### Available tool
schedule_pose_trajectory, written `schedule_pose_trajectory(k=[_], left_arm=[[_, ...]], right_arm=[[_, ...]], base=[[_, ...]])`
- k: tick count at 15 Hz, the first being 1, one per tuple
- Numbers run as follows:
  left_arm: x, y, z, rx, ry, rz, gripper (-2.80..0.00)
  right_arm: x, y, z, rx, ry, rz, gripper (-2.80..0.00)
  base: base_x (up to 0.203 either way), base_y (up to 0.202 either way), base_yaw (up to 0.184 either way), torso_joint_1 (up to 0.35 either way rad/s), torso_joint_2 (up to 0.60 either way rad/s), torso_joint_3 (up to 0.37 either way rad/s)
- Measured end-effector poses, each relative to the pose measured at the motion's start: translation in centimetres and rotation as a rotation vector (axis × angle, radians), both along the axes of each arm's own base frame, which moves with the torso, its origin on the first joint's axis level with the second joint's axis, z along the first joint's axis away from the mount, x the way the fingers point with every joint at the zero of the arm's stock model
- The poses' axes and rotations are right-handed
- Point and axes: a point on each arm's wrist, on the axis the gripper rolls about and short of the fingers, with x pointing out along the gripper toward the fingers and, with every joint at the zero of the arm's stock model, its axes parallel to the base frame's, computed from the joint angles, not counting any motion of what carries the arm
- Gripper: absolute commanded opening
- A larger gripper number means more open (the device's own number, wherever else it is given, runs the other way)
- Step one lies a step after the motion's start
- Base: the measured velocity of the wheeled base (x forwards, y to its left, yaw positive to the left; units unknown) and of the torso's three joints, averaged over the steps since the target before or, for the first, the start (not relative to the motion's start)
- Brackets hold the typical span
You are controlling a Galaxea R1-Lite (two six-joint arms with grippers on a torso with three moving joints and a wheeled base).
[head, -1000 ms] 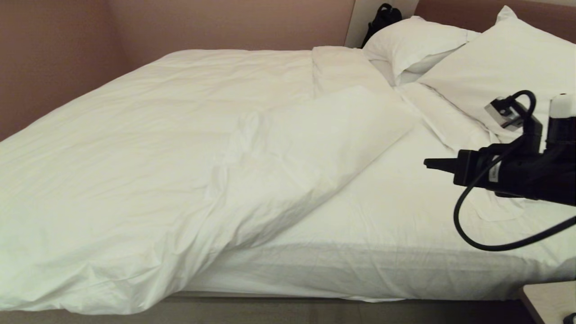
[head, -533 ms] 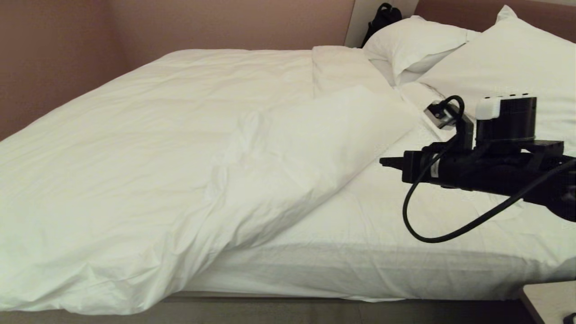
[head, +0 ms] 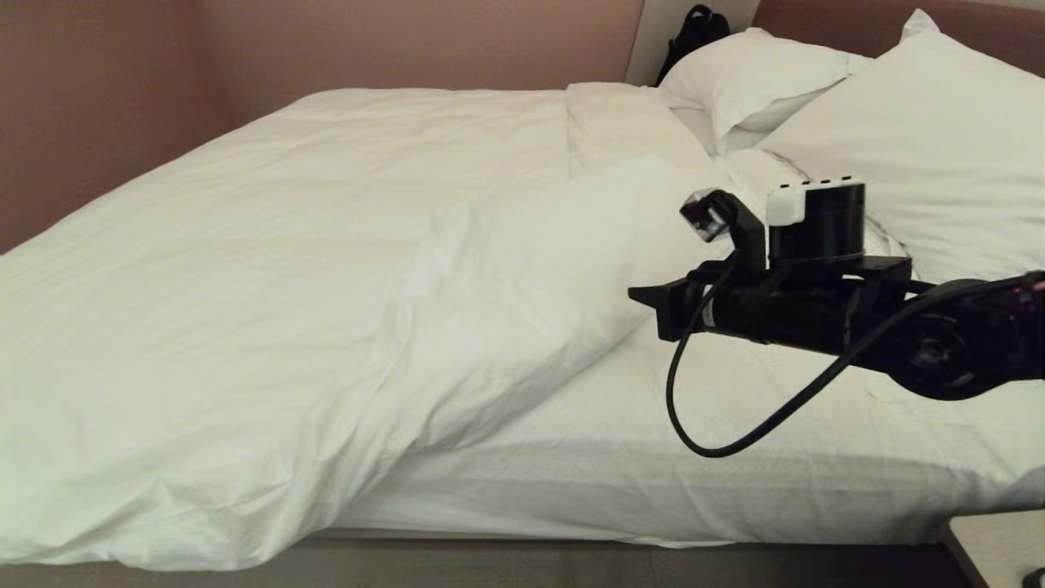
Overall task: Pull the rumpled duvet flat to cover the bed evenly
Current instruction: Hold the folded corner of the quilt
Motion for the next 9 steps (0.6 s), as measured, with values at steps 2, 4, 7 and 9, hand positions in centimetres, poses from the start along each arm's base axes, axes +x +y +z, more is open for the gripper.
schedule_pose_trajectory(k=[2,4,7,9], left_arm=[[0.0,0.0,0.0,0.0,0.0,0.0,-2.8],[0.0,0.0,0.0,0.0,0.0,0.0,-2.8],[0.0,0.0,0.0,0.0,0.0,0.0,-2.8],[0.0,0.0,0.0,0.0,0.0,0.001,-2.8]], right_arm=[[1.0,0.6,-1.4,-0.039,-0.01,-0.004,0.0],[1.8,1.1,-2.6,-0.067,-0.029,-0.001,0.0],[2.2,2.4,-3.4,-0.082,-0.06,0.032,0.0],[2.3,2.9,-3.7,-0.094,-0.076,0.048,0.0]], base=[[0.0,0.0,0.0,0.0,0.0,0.0],[0.0,0.0,0.0,0.0,0.0,0.0],[0.0,0.0,0.0,0.0,0.0,0.0],[0.0,0.0,0.0,0.0,0.0,0.0]])
